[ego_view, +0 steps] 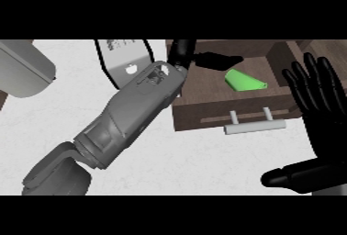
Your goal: Pick up the cup, place it into the drawer and close the drawer
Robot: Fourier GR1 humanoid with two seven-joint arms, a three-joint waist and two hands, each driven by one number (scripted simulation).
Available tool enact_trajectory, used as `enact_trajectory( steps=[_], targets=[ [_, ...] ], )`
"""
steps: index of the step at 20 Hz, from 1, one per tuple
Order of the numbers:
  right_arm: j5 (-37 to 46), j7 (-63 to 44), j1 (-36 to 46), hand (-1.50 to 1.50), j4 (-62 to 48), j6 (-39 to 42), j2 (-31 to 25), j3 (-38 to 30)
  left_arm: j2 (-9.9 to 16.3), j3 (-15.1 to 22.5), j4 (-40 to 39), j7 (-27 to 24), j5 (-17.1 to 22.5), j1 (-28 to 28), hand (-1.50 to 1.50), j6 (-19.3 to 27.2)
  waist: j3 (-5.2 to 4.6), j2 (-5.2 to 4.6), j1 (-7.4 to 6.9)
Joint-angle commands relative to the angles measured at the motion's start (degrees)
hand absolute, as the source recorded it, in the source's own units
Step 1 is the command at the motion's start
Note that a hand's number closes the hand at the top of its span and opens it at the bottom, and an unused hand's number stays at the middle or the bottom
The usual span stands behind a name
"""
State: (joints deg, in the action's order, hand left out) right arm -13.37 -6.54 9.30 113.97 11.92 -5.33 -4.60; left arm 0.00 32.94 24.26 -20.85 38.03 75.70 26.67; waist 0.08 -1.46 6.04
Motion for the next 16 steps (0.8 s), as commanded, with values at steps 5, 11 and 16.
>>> enact_trajectory(
  steps=[5, 11, 16],
  targets=[
    [-3.79, -2.78, -2.39, -1.5, 2.83, 0.28, 0.62, 0.07, 0.0, -3.9, 5.53, -6.7, 6.19, -0.45, -1.5, -2.68, -0.07, 1.06, -3.16],
    [-6.57, -4.76, -5.36, 1.5, 6.64, 3.98, -3.61, -2.27, 2.5, -7.6, 11.16, -1.98, 6.15, -3.76, -1.5, -3.5, -0.09, 1.81, -5.96],
    [1.94, -2.4, -4.94, 1.5, 6.08, 7.97, -8.02, -0.05, 6.58, -8.94, 18.51, -2.76, 6.54, -10.25, -1.5, -3.26, -0.12, 2.02, -7.33]
  ],
)
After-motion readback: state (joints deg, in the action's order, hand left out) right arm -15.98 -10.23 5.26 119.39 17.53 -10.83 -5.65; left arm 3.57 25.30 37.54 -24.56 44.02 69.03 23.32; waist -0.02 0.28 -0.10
